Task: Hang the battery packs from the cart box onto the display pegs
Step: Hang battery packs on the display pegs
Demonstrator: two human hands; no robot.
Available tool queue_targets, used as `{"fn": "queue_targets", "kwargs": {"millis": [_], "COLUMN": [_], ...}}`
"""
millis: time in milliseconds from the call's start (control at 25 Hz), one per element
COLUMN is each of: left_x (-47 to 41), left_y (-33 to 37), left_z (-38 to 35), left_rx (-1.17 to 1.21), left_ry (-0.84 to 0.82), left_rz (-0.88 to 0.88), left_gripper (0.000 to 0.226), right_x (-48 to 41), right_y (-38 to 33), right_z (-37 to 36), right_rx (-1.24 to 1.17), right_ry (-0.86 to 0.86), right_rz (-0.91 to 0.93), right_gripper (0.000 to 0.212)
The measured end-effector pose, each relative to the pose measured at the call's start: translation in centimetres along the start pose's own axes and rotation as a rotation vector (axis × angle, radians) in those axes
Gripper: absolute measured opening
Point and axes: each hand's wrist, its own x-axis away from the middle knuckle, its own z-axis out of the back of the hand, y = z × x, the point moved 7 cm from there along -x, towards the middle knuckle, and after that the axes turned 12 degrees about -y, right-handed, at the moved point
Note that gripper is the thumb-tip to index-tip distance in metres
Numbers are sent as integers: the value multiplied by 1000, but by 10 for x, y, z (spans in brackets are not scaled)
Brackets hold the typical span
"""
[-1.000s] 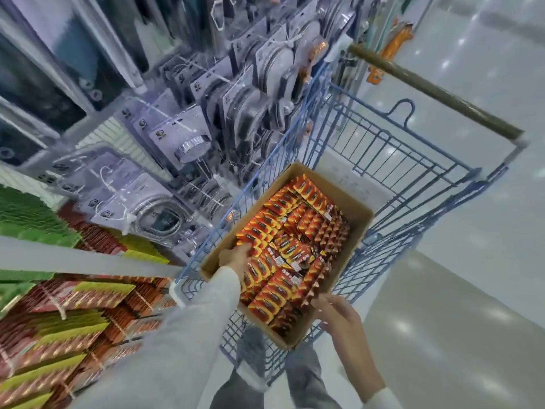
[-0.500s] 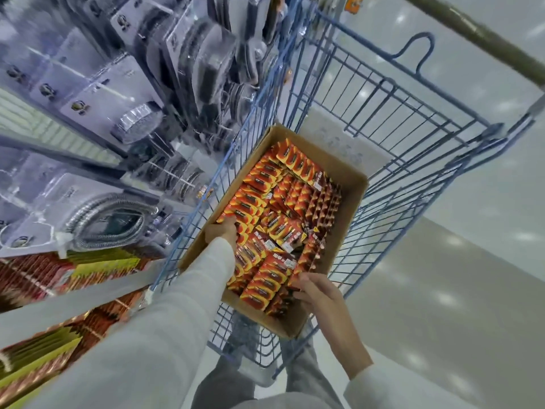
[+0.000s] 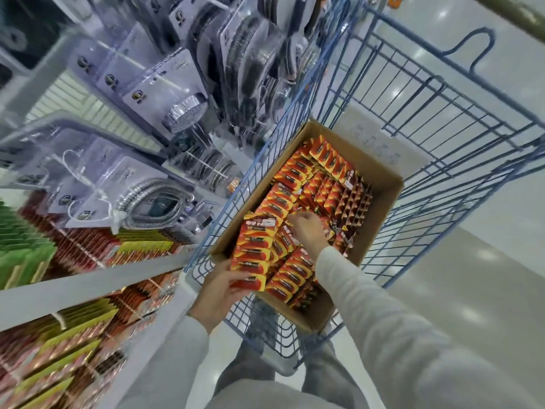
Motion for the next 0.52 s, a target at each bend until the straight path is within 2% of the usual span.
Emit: {"fn": "queue_targets", "kwargs": {"millis": [200, 280, 360, 520], "left_x": [48, 55, 60, 67], "left_y": [-23, -29, -28, -18], "left_z": [32, 40, 41, 31], "left_rx": [-49, -53, -56, -9], "left_ry": [60, 73, 68, 34], "left_rz": [-113, -139, -177, -249], "left_gripper": [47, 52, 54, 43], "right_x": [-66, -79, -83, -62], "right_y": [-5, 2, 7, 15], "right_z": [-20, -21, -19, -10], "right_rx": [37, 0, -167, -404], "right_ry": [88, 156, 196, 117], "right_rz": [-101, -90, -71, -79], "right_gripper": [82, 76, 60, 57]}}
